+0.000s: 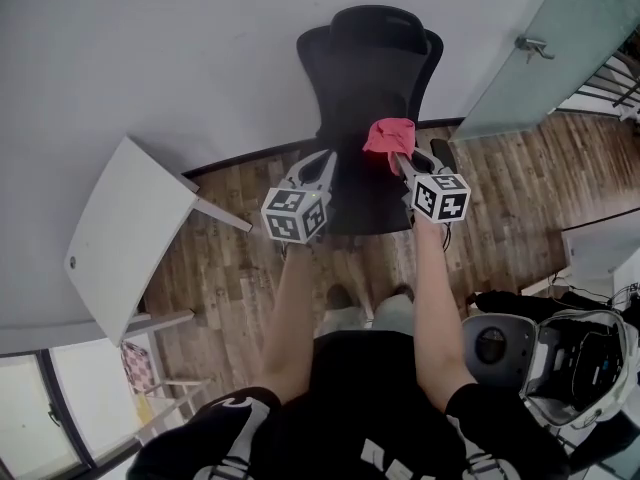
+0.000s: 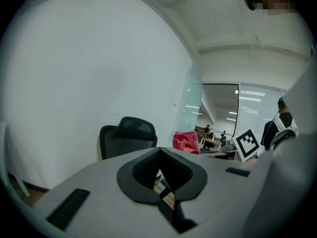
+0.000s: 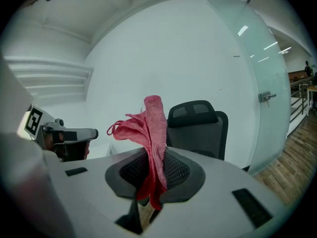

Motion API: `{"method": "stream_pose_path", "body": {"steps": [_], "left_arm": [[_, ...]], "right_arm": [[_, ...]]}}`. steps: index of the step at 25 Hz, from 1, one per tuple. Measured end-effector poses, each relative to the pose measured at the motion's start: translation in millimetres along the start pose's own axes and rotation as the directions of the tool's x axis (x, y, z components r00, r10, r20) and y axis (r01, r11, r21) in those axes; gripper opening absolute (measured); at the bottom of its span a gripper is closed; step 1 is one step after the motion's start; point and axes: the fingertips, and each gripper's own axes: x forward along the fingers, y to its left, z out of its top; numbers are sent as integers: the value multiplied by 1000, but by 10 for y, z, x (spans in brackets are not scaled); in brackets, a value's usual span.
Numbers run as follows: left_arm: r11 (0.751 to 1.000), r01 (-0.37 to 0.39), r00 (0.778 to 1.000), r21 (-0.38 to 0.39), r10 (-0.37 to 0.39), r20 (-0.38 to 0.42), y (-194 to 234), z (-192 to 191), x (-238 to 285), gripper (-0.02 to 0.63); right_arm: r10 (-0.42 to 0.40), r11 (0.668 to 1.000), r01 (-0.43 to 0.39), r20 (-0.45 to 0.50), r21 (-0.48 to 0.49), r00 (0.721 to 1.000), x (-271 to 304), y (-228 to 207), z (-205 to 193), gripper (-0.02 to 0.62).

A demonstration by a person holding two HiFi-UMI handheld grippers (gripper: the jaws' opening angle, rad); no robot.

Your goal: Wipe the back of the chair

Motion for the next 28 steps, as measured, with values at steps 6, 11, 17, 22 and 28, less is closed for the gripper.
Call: {"method": "stream_pose_path", "body": {"steps": [6,11,17,22,28], "left_arm": [[998,-53,998,22,52,22,-361,-44,-284,25],[995,-81,996,57,79,31,-792,-157,-519,25],[996,-51,999,66,52,0,-1392,-585,-763,25],[996,-50,999,76,50,1,-1861,-790,-975,25],[993,-64,998,95,63,13,-2182,-903,-1205,25]], "right_arm": [[28,1000,-28,23,7,999,-447,143,-52,80],[43,999,-43,30,-8,999,-917,241,-206,80],[40,998,-40,-3,-45,999,-1534,263,-541,80],[25,997,-26,-7,-68,1000,-2116,120,-692,80],[21,996,-21,4,-88,1000,-2611,28,-761,80]]}}
